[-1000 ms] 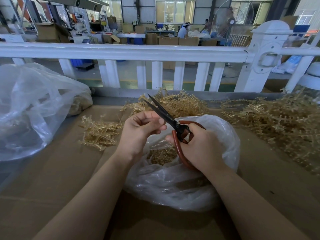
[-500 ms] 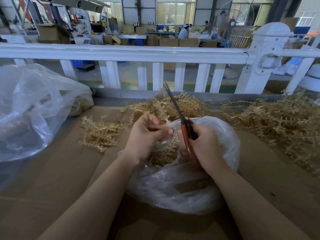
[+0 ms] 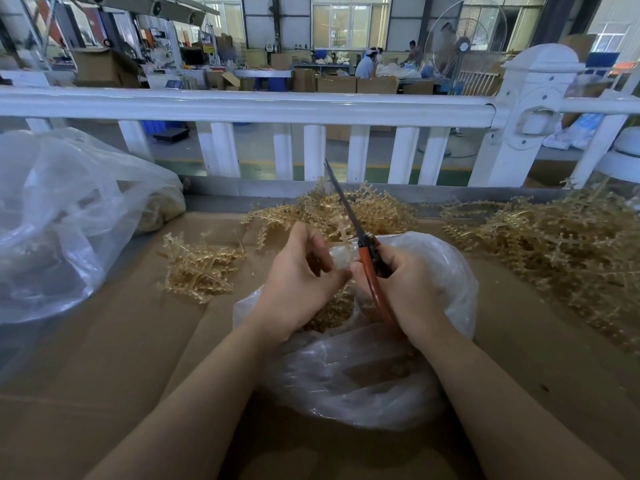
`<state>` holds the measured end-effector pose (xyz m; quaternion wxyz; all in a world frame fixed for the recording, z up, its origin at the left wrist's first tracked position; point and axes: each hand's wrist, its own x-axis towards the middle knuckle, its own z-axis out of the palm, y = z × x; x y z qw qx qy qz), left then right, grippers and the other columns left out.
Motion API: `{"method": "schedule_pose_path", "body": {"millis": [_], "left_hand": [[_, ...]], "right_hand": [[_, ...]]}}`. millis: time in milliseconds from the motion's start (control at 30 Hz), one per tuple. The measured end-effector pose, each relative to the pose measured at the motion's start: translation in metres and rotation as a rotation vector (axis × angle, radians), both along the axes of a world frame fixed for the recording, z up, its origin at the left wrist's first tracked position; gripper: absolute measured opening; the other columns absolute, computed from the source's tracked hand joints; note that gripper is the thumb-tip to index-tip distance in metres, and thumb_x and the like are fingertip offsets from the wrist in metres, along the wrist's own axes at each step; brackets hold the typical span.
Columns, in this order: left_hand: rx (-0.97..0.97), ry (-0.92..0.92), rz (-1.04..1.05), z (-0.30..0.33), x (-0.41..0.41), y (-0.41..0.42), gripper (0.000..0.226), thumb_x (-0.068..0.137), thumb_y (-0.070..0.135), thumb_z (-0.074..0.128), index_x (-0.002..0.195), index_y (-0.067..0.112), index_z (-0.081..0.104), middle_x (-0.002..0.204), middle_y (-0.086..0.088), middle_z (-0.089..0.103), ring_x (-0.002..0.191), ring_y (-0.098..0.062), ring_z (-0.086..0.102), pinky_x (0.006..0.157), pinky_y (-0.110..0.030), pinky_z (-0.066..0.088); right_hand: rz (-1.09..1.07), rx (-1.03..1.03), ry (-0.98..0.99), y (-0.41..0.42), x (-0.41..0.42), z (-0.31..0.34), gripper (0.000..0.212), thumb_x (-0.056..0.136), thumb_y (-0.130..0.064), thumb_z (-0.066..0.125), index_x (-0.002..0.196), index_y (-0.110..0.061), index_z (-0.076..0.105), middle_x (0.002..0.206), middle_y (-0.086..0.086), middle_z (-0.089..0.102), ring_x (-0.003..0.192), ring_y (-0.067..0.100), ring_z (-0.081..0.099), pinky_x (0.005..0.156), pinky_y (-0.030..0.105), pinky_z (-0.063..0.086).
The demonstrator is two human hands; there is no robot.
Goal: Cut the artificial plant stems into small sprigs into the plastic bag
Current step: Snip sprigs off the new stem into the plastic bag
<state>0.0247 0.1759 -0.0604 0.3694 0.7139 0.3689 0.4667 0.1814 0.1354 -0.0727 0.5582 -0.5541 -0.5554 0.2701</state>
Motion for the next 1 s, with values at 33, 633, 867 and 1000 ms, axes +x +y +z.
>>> {"method": "schedule_pose_path", "body": {"millis": [33,633,867,1000], "left_hand": [[0.038,-0.022,0.032,0.0009,-0.0011,-0.0004,0.038,0.078,0.013,0.078,0.094,0.016,0.044,0.084,-0.005,0.054,0.072,-0.015,0.050,0.067,-0.034,0.046],[-0.101,-0.276,-0.039,0.0060,-0.0074,0.0072,0.009,0.096,0.008,0.060,0.089,0.006,0.066,0.081,0.002,0.062,0.078,-0.007,0.057,0.076,-0.018,0.049],[-0.048,-0.206,0.025,0.0080,-0.0072,0.0050,0.019,0.101,0.007,0.052,0.106,-0.010,0.059,0.099,-0.022,0.064,0.091,-0.018,0.060,0.082,-0.017,0.051],[-0.036,-0.173,0.050,0.0102,-0.0076,0.0051,0.017,0.101,0.003,0.048,0.108,-0.009,0.057,0.112,-0.031,0.060,0.106,-0.035,0.060,0.092,-0.027,0.052]], "right_hand": [[-0.002,0.009,0.009,-0.0005,0.0005,0.0006,0.012,0.090,-0.017,0.074,0.080,-0.024,0.070,0.061,-0.004,0.069,0.055,0.008,0.065,0.055,0.023,0.052],[-0.220,0.040,-0.252,-0.0001,0.0009,-0.0035,0.038,0.077,-0.066,0.068,0.095,-0.033,0.066,0.078,-0.010,0.069,0.075,0.007,0.066,0.072,0.036,0.058],[-0.220,0.033,-0.520,0.0008,0.0044,-0.0075,0.058,0.072,-0.080,0.057,0.097,-0.028,0.060,0.083,-0.011,0.064,0.077,0.007,0.061,0.071,0.033,0.056],[-0.228,0.048,-0.623,-0.0002,0.0027,-0.0062,0.066,0.069,-0.084,0.055,0.101,-0.027,0.062,0.089,-0.013,0.065,0.082,0.005,0.060,0.066,0.014,0.044]]}}
